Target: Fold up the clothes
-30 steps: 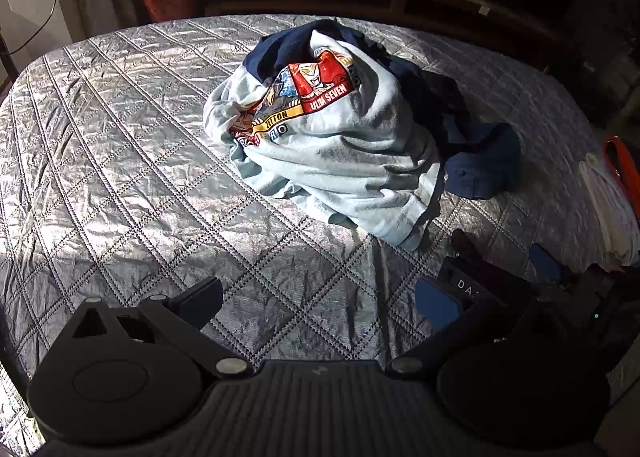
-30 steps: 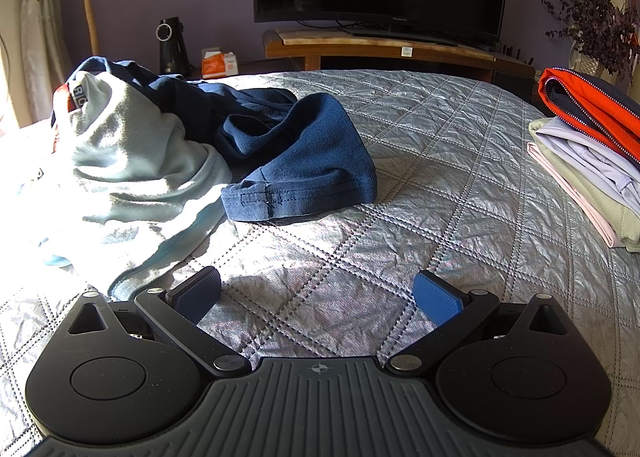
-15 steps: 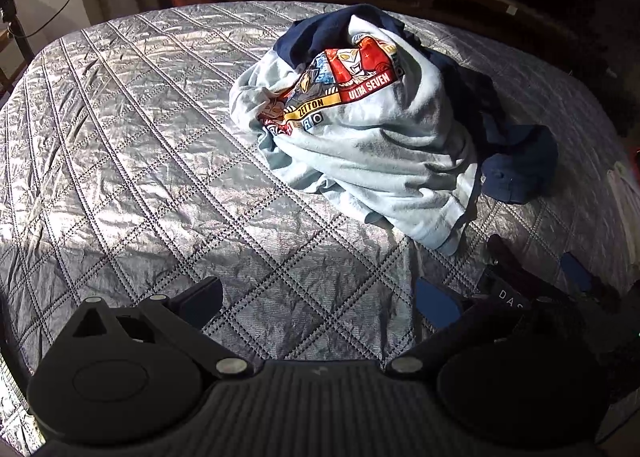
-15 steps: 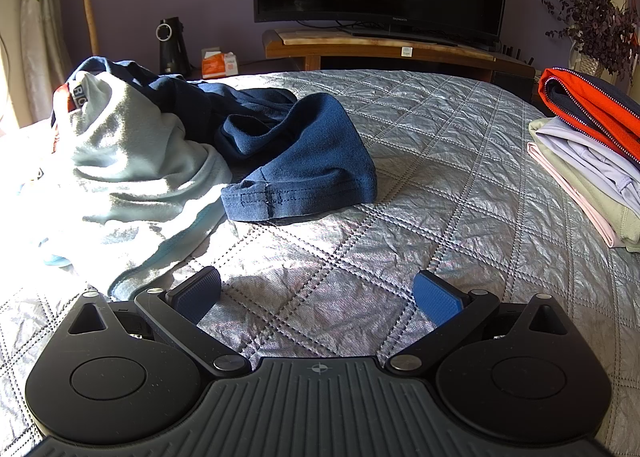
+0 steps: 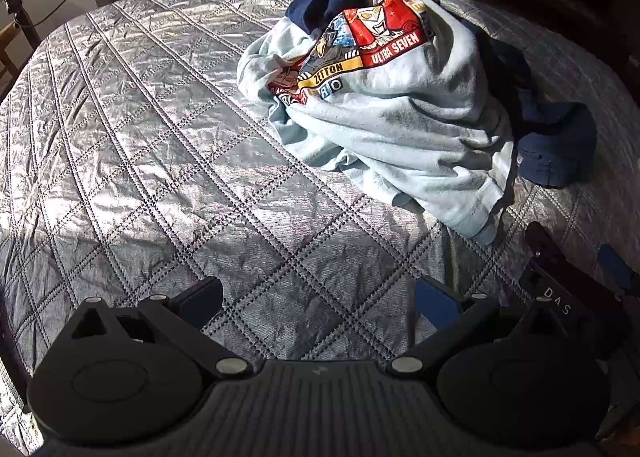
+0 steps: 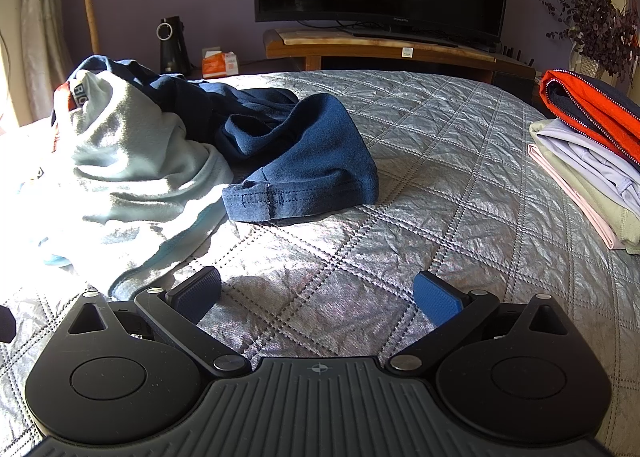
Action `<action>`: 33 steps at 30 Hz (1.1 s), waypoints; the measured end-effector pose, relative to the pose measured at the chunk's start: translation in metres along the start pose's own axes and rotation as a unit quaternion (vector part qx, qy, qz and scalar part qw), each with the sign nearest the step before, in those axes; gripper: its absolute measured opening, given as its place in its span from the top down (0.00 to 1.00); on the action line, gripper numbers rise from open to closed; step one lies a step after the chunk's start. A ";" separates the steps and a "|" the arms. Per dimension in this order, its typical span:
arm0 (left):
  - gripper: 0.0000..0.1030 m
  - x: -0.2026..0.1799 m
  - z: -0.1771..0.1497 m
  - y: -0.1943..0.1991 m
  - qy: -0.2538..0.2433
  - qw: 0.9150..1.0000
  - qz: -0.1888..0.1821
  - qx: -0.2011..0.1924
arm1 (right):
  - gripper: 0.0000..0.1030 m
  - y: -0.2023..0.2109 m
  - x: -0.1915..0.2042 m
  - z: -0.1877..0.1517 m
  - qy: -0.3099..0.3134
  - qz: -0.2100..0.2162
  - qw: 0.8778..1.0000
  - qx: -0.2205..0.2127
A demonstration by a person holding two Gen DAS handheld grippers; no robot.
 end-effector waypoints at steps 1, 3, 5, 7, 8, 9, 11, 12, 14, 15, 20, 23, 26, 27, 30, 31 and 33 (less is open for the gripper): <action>0.01 -0.001 0.000 0.000 0.000 1.000 0.000 0.001 | 0.01 0.000 -0.001 0.001 0.005 0.000 1.000 0.005; 0.01 -0.002 -0.001 -0.001 -0.001 1.000 0.000 0.001 | 0.01 0.003 -0.004 0.004 0.013 0.018 0.999 0.049; 0.01 -0.002 -0.002 -0.002 -0.001 1.000 0.001 0.002 | 0.01 0.010 -0.009 0.008 0.004 0.016 0.995 0.100; 0.01 0.000 -0.003 -0.004 0.001 1.000 0.004 0.005 | 0.01 0.015 -0.008 0.007 -0.007 -0.032 0.990 0.134; 0.01 0.000 -0.003 -0.004 0.002 1.000 0.005 0.005 | 0.01 0.018 -0.006 0.007 -0.003 -0.044 0.987 0.154; 0.01 0.001 -0.003 -0.005 0.003 1.000 0.006 0.006 | 0.01 0.021 -0.004 0.008 -0.002 -0.054 0.984 0.169; 0.01 0.001 -0.004 -0.004 0.004 1.000 0.006 0.004 | 0.01 0.028 -0.001 0.010 -0.002 -0.072 0.979 0.192; 0.01 0.001 -0.004 -0.004 0.004 1.000 0.005 0.004 | 0.02 0.031 0.001 0.011 -0.002 -0.071 0.977 0.199; 0.01 0.001 -0.005 -0.003 0.003 1.000 0.003 0.003 | 0.05 0.039 0.007 0.013 -0.003 -0.056 0.977 0.207; 0.01 0.001 -0.006 -0.003 0.003 1.000 0.003 0.003 | 0.05 0.043 0.010 0.015 -0.002 -0.054 0.977 0.205; 0.01 0.003 -0.006 -0.001 0.007 1.000 0.001 0.001 | 0.05 0.058 0.024 0.026 0.018 -0.058 0.980 0.189; 0.01 0.003 -0.008 0.000 0.010 1.000 -0.001 0.000 | 0.05 0.060 0.026 0.028 0.015 -0.055 0.979 0.195; 0.01 0.002 -0.009 0.002 0.011 1.000 -0.002 -0.001 | 0.05 0.060 0.025 0.029 0.017 -0.059 0.979 0.196; 0.01 0.002 -0.010 0.002 0.011 1.000 -0.003 -0.001 | 0.05 0.060 0.026 0.029 0.017 -0.059 0.979 0.195; 0.01 0.002 -0.011 0.003 0.012 1.000 -0.003 -0.002 | 0.05 0.061 0.026 0.028 0.017 -0.054 0.980 0.193; 0.01 0.001 -0.013 0.003 0.013 1.000 -0.002 -0.003 | 0.05 0.061 0.026 0.028 0.015 -0.048 0.980 0.193; 0.01 0.000 -0.013 0.004 0.012 1.000 0.005 -0.007 | 0.08 0.064 0.026 0.029 0.015 -0.033 0.982 0.184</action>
Point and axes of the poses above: each gripper's, at about its wrist camera, not at the fingertips, and y roughly against the way its jaws point, x to its left, z to its top, the point moved 3 cm from there along -y, roughly the way its jaws point, and after that the axes turned 7 degrees about x, right-handed, at the moved point
